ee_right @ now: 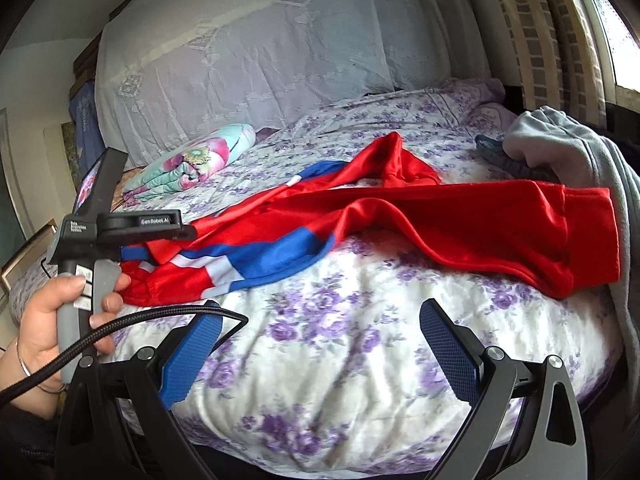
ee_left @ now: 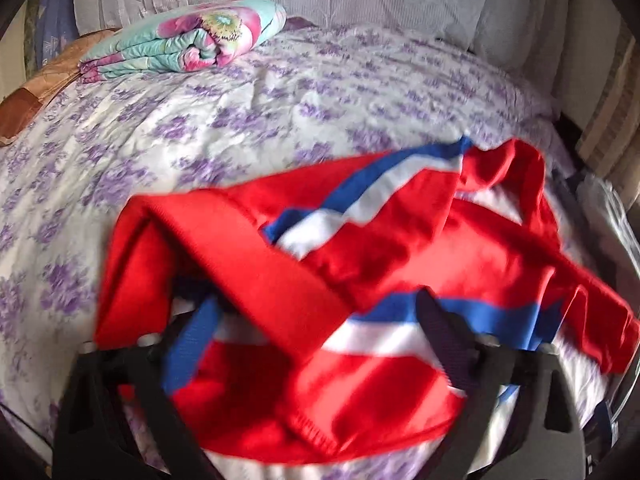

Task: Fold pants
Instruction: 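Grasp the red jacket's sleeve cuff with the left gripper and lift it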

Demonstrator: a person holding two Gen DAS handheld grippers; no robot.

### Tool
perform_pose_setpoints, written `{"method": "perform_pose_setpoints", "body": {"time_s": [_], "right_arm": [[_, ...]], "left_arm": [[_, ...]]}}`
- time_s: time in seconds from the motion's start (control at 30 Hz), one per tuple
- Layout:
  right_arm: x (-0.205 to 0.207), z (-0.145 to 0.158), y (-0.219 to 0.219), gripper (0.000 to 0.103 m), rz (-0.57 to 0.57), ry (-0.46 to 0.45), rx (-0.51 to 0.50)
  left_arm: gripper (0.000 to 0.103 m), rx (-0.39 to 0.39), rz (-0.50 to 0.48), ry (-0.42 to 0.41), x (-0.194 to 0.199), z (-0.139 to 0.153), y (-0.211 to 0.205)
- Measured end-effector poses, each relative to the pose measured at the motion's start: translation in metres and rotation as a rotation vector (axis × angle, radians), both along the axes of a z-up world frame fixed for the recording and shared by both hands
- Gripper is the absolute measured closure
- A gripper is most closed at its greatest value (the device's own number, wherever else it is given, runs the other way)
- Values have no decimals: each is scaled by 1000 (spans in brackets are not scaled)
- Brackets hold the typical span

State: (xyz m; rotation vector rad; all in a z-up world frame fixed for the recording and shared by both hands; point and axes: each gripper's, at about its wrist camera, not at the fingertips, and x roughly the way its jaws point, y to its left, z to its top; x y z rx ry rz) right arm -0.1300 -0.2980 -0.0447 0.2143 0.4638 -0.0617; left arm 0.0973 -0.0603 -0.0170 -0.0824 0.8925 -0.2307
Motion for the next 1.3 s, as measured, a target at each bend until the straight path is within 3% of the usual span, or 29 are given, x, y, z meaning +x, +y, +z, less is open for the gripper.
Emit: {"method": "perform_pose_setpoints", "body": {"time_s": [0.07,0.17,0.27,0.43,0.53,0.63,0.73,0.87,1.0,1.1,1.13,1.17,1.2,1.23,1.27,1.3], "right_arm": [[1,-1,-2,3,9,0,-5],[3,-1,-3,3,23,-8,-21],[4,-1,-5,3,27,-12,-29],[8,-5,-7,3,26,-4,-21],[11,-1,-9,3,40,-11,-43],[21,19,-23,3,52,-36,-89],[44,49,-58,3,-20,-61,-114],[105,75,-98,3,-61,33,-164],[192,63,-89,4,-8,252,-301],[245,28,-78,19,-29,400,-437],[255,19,-79,24,-41,430,-459],[269,7,-86,28,-63,480,-471],[274,0,-93,46,-76,507,-447],[277,-4,-103,55,-69,520,-388],[274,-2,-110,61,-49,500,-334],[271,0,-115,81,-22,486,-303]], "left_arm": [[53,6,9,9,7,-2,-1],[76,-46,22,-3,10,1,6],[88,-80,41,-44,10,18,17],[90,-116,108,-105,14,53,46],[90,-98,124,-138,14,71,56],[89,-58,106,-146,19,82,55],[89,-36,79,-123,26,84,48],[89,10,65,-113,35,77,35],[83,13,70,-65,46,61,28],[63,47,68,-34,52,45,18],[48,60,64,-24,53,39,13],[41,68,58,-18,53,35,10],[41,77,48,-9,53,31,6],[41,82,31,6,54,27,2],[56,87,8,17,54,23,-2],[72,97,-9,12,52,22,-3]]}}
